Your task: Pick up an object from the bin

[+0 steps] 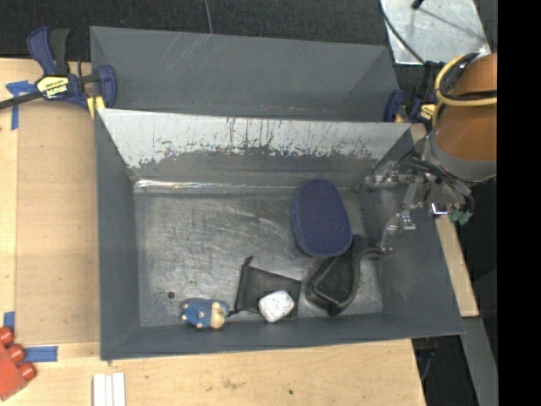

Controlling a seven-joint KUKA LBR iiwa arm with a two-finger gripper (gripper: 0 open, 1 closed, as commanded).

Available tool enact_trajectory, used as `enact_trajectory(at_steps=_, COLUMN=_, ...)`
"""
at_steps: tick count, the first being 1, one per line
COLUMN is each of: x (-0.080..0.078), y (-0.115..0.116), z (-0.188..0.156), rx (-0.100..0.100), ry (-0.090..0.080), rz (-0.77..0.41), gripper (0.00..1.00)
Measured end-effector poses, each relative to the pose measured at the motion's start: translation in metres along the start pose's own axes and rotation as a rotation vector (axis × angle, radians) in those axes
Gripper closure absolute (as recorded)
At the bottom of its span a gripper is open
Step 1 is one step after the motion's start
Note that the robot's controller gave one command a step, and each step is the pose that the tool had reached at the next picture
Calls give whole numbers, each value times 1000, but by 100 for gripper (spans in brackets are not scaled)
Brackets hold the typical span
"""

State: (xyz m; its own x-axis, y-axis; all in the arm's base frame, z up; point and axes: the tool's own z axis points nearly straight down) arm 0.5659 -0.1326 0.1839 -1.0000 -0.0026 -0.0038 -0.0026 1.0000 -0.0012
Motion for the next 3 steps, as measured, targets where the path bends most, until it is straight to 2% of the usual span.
enact_trajectory(at_steps=1, x=-41, y=41, z=79, rx=-4, ry=-6, rz=13, gripper=0)
enact_trajectory(at_steps=2, x=-57, y=70, z=102, rx=7, ry=-4, rz=-19, gripper=0)
enact_trajectory(at_steps=3, x=-61, y=72, z=100, rx=7, ry=-20, rz=-21, gripper=100)
